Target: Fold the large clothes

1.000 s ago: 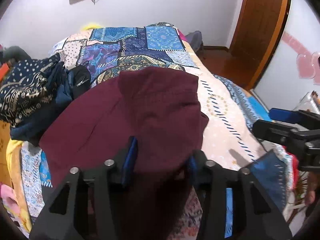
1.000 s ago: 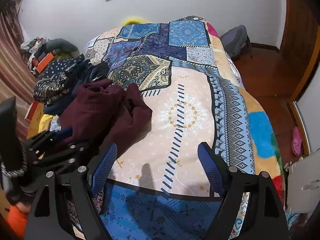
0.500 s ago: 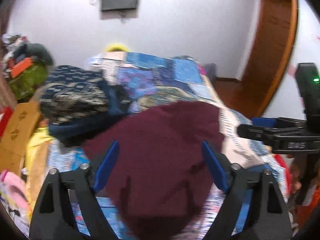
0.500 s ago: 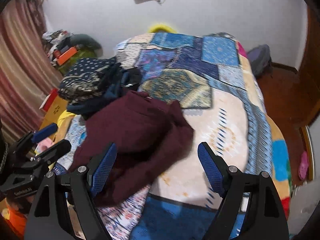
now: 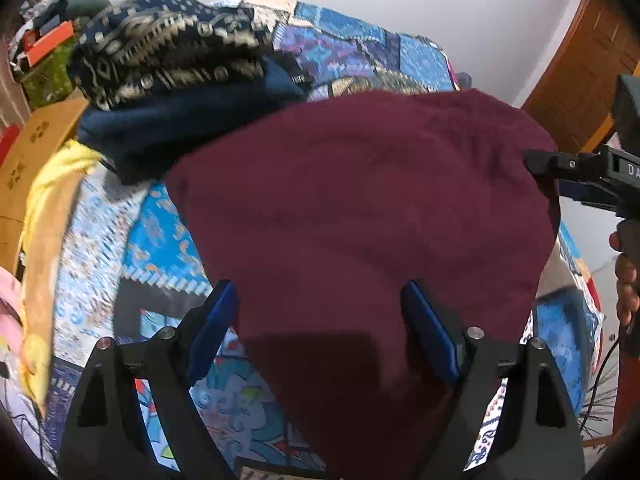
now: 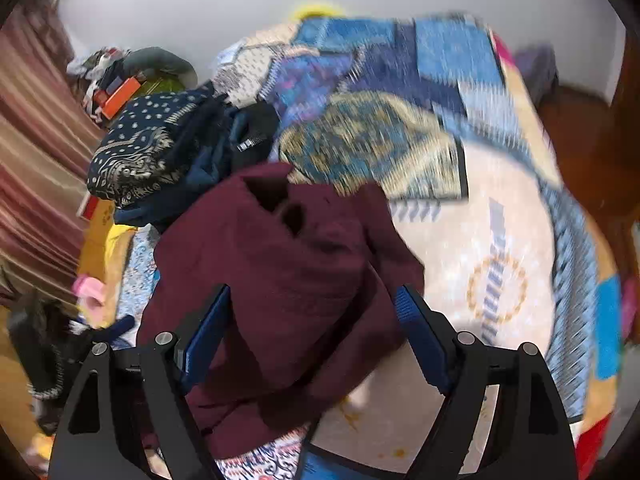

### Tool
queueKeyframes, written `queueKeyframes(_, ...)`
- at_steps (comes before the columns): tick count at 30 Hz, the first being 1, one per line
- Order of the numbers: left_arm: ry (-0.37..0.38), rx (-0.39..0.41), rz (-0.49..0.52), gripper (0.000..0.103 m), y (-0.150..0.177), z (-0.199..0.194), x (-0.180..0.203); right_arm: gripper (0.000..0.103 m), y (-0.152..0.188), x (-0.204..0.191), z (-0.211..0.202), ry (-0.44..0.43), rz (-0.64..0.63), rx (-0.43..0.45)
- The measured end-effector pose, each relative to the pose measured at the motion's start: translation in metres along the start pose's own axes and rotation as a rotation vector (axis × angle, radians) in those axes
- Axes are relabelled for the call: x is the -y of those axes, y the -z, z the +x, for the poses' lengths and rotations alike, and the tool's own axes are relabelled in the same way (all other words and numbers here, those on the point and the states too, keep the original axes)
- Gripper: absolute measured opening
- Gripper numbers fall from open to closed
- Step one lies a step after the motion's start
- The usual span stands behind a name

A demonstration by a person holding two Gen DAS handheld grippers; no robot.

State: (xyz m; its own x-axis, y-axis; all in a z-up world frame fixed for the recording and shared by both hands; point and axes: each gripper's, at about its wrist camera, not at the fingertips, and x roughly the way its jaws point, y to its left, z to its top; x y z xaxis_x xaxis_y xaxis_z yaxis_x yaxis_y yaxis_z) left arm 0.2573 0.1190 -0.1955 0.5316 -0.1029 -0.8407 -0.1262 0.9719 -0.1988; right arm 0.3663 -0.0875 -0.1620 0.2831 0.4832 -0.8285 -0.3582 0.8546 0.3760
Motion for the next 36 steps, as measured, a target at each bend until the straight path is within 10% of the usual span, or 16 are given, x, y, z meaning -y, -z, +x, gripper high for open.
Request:
queueKeyframes(10,0.013,-0.009,-0.059,0.09,0.009,-0.007,-0.012,0.086,0.011,0.008,-0.007,0.016,0.01,-0.041)
queueKeyframes(16,-0.007,0.046,-0.26,0.09,-0.003,-0.021,-0.062,0.087,0.003,0.001,-0.006,-0.019,0.025,-0.043)
queueKeyframes(36,0.419,-0.185,-0.685,0.094,0.009,0.076,-0.105,0.098,0.001,0.037,0.035,-0.237,0.253,-0.149)
